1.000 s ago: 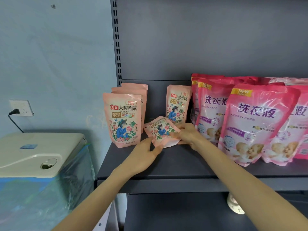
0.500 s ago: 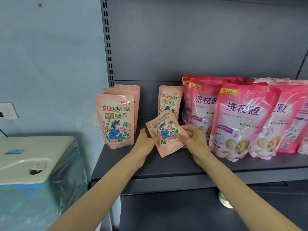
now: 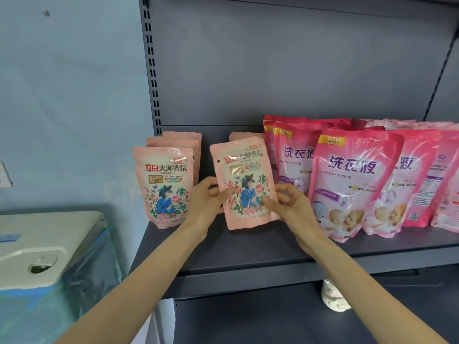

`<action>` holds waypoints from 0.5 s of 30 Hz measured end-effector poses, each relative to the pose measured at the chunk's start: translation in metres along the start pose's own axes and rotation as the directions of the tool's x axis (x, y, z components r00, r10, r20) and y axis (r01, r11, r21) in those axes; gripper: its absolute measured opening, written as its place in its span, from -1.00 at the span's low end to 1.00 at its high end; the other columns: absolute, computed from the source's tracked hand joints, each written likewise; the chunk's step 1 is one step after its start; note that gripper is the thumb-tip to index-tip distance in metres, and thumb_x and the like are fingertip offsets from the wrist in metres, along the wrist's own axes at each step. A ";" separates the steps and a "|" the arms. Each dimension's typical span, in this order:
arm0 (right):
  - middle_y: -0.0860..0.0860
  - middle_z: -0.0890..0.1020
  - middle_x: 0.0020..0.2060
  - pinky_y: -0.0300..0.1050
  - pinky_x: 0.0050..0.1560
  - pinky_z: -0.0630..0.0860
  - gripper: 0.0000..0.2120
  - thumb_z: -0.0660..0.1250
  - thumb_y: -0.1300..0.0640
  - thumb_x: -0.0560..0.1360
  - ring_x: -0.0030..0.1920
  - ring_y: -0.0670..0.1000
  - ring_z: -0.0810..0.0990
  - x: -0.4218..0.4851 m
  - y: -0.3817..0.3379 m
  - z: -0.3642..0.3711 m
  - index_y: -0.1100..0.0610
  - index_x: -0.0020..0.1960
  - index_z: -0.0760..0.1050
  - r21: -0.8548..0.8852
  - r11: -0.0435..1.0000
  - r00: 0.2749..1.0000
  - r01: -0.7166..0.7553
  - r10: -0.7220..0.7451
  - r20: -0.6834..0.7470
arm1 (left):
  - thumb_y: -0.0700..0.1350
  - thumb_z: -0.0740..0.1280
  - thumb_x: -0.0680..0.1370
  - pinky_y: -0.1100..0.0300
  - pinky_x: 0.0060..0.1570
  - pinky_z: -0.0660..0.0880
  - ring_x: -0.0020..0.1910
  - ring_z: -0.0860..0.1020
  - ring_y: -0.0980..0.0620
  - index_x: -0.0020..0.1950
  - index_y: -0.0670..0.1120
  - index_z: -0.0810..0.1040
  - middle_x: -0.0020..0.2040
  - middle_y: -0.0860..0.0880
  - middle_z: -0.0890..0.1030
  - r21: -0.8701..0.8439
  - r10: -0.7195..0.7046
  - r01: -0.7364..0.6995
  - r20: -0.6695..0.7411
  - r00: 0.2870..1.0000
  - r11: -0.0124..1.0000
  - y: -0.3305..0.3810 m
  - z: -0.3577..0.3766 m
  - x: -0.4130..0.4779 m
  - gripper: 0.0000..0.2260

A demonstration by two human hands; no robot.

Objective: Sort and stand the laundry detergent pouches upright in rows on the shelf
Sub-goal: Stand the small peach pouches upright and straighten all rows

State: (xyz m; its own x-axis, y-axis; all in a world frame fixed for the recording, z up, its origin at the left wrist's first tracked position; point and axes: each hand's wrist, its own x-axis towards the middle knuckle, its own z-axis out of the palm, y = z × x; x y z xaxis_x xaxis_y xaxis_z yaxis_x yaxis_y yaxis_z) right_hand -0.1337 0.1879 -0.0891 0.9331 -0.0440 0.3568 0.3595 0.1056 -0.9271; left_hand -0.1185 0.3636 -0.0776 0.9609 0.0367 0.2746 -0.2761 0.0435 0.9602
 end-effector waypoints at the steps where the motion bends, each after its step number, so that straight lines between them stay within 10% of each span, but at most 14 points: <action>1: -0.06 0.71 -0.23 -0.23 -0.29 0.59 -0.79 0.41 0.32 0.41 -0.21 -0.09 0.69 0.001 0.000 0.001 0.16 -0.02 0.46 -0.005 1.000 1.000 -0.002 0.002 -0.003 | -0.25 0.36 0.50 0.24 -0.25 0.60 -0.20 0.64 0.16 -0.02 -0.12 0.51 -0.12 0.01 0.66 0.040 0.036 -0.036 0.000 0.999 0.999 0.001 0.000 0.002 -0.91; 15: 0.03 0.59 0.04 -0.28 -0.13 0.56 -0.65 0.44 0.31 0.40 0.02 -0.05 0.59 0.044 0.031 0.031 0.12 0.08 0.36 -0.301 0.952 0.994 0.051 -0.078 -0.079 | -0.24 0.28 0.55 0.08 -0.02 0.57 -0.01 0.60 0.01 -0.08 -0.10 0.52 0.01 -0.09 0.63 0.034 0.031 -0.023 -0.245 0.969 0.999 -0.023 0.021 0.048 -0.93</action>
State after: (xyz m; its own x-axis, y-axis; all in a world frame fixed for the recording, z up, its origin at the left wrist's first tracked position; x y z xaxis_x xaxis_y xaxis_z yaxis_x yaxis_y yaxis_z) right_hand -0.0814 0.2204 -0.0990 0.8989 -0.1301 0.4183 0.3893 -0.2004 -0.8990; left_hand -0.0653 0.3431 -0.0852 0.9167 0.2819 0.2832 -0.2975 0.0084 0.9547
